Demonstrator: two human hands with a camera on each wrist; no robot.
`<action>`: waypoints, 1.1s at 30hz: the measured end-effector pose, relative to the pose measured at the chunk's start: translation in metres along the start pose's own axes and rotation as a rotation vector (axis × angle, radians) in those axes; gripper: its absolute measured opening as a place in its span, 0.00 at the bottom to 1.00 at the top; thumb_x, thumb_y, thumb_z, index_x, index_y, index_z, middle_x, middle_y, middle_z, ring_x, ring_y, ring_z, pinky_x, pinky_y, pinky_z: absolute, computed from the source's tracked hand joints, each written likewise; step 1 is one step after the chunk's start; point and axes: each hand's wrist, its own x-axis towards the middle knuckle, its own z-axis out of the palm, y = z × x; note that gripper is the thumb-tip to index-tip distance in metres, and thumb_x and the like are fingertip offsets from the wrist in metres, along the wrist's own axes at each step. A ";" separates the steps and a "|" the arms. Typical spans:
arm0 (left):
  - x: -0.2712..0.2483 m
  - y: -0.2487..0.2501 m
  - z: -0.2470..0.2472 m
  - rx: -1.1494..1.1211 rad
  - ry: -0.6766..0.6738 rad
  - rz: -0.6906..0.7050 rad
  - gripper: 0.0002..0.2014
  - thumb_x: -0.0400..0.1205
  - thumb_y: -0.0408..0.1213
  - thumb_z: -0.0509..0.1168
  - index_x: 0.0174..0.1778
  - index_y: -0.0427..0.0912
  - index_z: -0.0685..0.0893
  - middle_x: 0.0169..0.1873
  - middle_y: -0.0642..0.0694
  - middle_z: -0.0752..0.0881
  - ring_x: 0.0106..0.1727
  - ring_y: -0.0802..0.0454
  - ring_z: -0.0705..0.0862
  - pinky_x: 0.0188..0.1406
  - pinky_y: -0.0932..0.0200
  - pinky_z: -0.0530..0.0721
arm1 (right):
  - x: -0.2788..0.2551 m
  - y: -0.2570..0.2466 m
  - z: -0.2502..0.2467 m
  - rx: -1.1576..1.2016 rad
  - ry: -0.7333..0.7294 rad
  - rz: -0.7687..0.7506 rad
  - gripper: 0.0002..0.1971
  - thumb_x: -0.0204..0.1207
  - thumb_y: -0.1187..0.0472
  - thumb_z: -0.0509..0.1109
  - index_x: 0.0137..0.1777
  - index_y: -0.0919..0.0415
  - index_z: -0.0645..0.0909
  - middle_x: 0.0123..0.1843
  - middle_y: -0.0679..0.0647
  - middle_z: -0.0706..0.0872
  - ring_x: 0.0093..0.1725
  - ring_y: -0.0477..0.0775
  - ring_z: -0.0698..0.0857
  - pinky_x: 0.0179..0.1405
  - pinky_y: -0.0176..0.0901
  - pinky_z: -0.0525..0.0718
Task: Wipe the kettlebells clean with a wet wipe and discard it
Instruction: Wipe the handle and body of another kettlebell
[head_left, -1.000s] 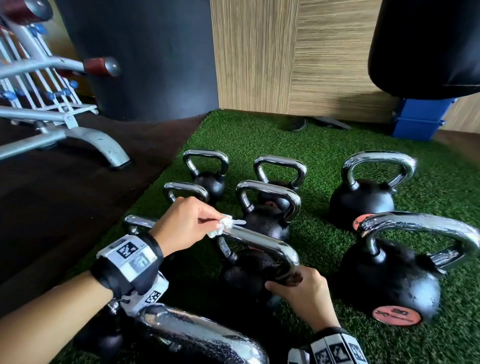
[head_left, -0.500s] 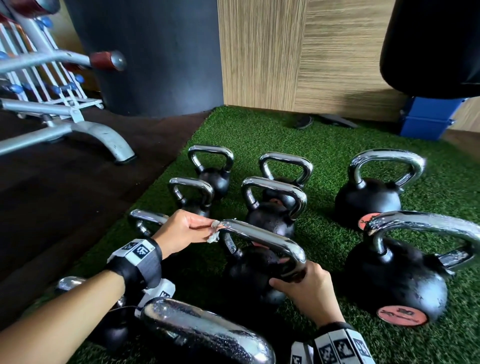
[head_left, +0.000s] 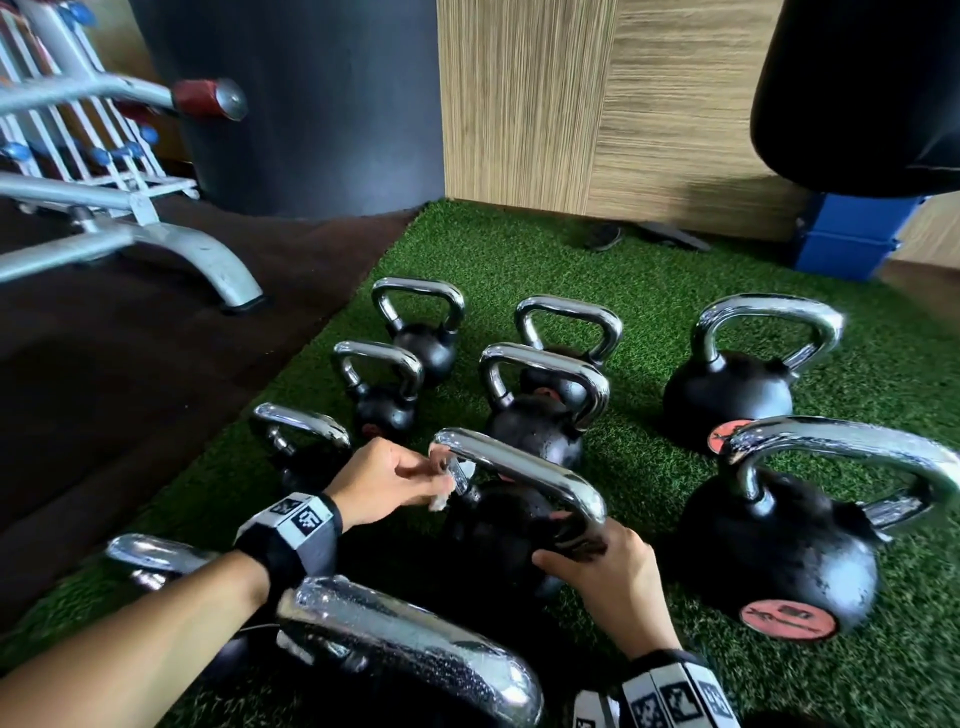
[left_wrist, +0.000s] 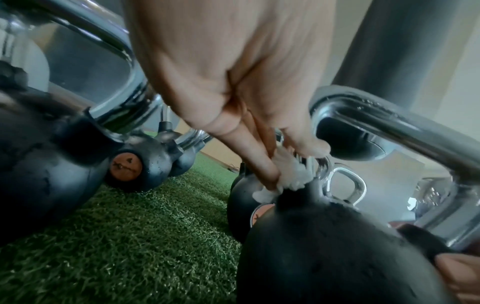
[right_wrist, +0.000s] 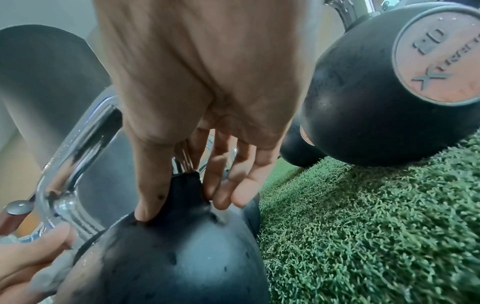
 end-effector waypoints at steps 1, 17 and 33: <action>0.001 0.003 0.004 -0.002 0.031 0.009 0.08 0.70 0.52 0.82 0.32 0.52 0.95 0.31 0.56 0.93 0.37 0.65 0.90 0.37 0.72 0.85 | -0.002 0.002 0.000 0.007 0.003 -0.012 0.17 0.52 0.45 0.88 0.32 0.46 0.83 0.33 0.39 0.86 0.35 0.32 0.82 0.27 0.25 0.74; 0.065 0.090 0.041 0.500 -0.078 0.089 0.09 0.76 0.29 0.60 0.30 0.43 0.78 0.18 0.47 0.77 0.24 0.42 0.68 0.16 0.62 0.60 | -0.009 -0.024 0.023 0.027 -0.155 -0.363 0.10 0.71 0.61 0.77 0.51 0.50 0.92 0.41 0.43 0.86 0.40 0.38 0.84 0.43 0.25 0.79; 0.079 0.071 0.037 0.157 0.028 0.246 0.09 0.78 0.37 0.78 0.54 0.43 0.94 0.48 0.47 0.94 0.44 0.69 0.87 0.48 0.69 0.85 | 0.023 -0.001 0.044 0.154 -0.290 0.090 0.54 0.62 0.24 0.70 0.85 0.49 0.59 0.83 0.52 0.68 0.80 0.52 0.69 0.77 0.45 0.66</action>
